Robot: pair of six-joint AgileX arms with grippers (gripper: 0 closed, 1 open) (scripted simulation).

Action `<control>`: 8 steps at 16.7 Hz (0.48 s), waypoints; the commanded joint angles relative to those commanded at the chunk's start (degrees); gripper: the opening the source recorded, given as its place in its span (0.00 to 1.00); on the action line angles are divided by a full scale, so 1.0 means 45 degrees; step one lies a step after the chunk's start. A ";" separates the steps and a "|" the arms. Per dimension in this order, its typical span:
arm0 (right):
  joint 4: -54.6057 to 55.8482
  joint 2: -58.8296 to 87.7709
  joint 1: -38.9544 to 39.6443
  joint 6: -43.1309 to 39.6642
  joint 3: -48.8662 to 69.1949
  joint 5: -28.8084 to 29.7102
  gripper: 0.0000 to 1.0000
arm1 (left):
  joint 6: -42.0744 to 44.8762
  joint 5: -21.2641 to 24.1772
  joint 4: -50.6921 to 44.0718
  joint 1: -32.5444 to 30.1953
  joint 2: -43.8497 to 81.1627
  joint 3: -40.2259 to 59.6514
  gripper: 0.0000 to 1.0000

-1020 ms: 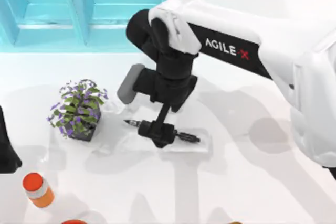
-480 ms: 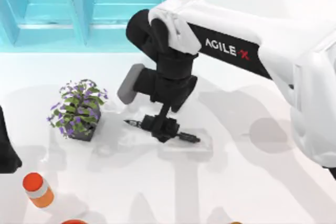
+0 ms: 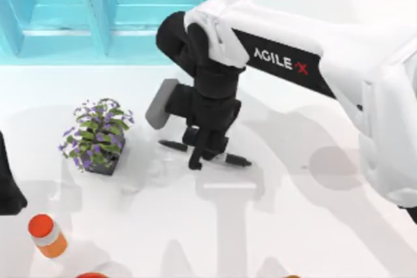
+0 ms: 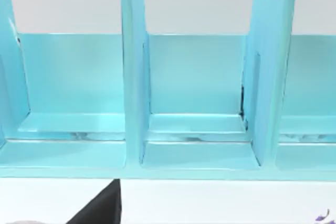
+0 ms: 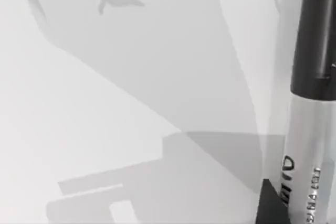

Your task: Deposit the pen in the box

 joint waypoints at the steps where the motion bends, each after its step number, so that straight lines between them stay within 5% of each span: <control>1: 0.0000 0.0000 0.0000 0.0000 0.0000 0.0000 0.00 | 0.0000 0.0000 0.0000 0.0000 0.0000 0.0000 1.00; 8: 0.0008 -0.0666 -0.0195 -0.0267 0.0318 0.0476 0.00 | 0.0000 0.0000 0.0000 0.0000 0.0000 0.0000 1.00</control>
